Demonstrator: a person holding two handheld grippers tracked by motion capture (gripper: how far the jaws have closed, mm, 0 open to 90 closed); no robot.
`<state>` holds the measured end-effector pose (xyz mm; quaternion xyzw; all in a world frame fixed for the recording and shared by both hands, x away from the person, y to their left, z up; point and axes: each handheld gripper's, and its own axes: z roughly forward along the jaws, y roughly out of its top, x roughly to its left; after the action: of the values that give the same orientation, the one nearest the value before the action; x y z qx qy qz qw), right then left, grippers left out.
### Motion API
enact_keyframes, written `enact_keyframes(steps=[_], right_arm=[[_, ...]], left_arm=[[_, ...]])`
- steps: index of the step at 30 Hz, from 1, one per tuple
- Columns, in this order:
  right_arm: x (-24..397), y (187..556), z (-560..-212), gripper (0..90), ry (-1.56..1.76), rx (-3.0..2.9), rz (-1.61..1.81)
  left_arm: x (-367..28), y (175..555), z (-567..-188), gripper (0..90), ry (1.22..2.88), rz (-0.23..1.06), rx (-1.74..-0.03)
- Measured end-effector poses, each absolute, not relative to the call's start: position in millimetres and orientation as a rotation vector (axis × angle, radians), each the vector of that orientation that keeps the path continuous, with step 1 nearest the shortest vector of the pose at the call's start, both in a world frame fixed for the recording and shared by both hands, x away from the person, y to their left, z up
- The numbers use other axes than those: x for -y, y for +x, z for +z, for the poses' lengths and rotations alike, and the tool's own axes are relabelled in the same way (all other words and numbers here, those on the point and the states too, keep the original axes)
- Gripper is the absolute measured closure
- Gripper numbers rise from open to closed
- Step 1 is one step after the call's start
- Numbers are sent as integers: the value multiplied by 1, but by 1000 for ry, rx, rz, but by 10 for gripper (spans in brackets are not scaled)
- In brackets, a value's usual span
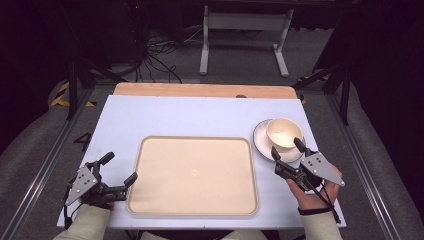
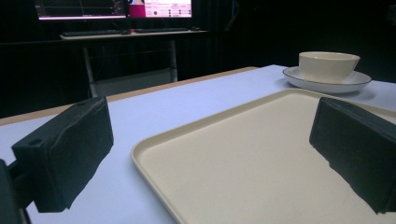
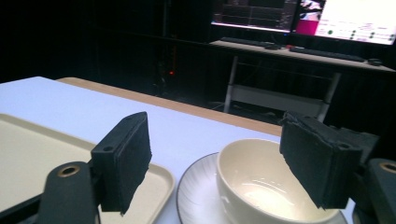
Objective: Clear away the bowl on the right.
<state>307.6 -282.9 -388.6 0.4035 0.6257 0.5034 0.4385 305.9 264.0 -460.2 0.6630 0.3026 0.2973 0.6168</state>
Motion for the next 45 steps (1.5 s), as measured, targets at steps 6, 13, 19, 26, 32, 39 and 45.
enact_keyframes(steps=[6,13,19,26,32,39,45], right_arm=[[289,308,-389,267,1059,-1491,1194],[292,309,-390,267,1091,-1464,1180],[298,313,-388,267,1146,-1437,1155],[302,322,-389,267,1170,-1448,1143],[307,336,-388,266,1191,-1475,1119],[316,351,-388,262,1245,-1501,1103],[323,362,-390,260,1300,-1515,1105]], left_arm=[[-264,306,-460,1,1526,684,-696],[-264,306,-460,0,1526,684,-696],[-264,306,-460,1,1520,684,-707],[-264,306,-460,1,1526,687,-706],[-264,306,-460,1,1527,687,-705],[-264,306,-460,1,1527,688,-704],[-264,306,-460,1,1529,689,-702]])
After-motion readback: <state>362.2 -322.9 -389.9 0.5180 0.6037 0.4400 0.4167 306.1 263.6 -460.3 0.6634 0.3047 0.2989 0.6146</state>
